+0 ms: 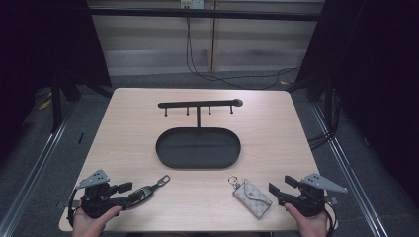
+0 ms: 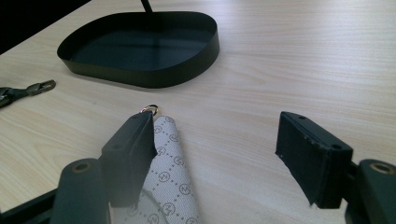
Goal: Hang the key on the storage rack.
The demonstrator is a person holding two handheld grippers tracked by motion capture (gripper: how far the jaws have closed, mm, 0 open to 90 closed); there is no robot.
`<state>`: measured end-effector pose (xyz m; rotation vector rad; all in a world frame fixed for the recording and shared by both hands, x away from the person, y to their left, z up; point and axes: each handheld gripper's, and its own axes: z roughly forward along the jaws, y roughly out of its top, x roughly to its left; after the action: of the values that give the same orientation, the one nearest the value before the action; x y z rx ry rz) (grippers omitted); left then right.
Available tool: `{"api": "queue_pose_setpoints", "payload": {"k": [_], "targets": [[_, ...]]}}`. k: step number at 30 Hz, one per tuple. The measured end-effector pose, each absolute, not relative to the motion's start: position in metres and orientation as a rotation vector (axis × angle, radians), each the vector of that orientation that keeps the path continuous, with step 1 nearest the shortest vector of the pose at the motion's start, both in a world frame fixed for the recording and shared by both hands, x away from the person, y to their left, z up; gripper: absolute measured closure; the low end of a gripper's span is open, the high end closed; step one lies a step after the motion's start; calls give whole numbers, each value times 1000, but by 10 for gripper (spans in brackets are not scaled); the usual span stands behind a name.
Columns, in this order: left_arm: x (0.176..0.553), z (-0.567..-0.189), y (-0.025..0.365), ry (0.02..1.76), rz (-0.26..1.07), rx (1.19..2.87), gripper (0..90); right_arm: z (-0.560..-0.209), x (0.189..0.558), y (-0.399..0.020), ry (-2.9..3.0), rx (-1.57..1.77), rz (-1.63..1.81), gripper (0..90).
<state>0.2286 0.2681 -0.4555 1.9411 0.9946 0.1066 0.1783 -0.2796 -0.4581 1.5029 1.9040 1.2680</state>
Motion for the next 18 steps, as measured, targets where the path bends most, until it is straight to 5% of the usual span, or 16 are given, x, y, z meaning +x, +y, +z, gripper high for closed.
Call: {"api": "queue_pose_setpoints", "payload": {"k": [18], "targets": [[233,-437,260,963,122,1983,420,-458,178,-279,1925,1503,1267,284]]}}
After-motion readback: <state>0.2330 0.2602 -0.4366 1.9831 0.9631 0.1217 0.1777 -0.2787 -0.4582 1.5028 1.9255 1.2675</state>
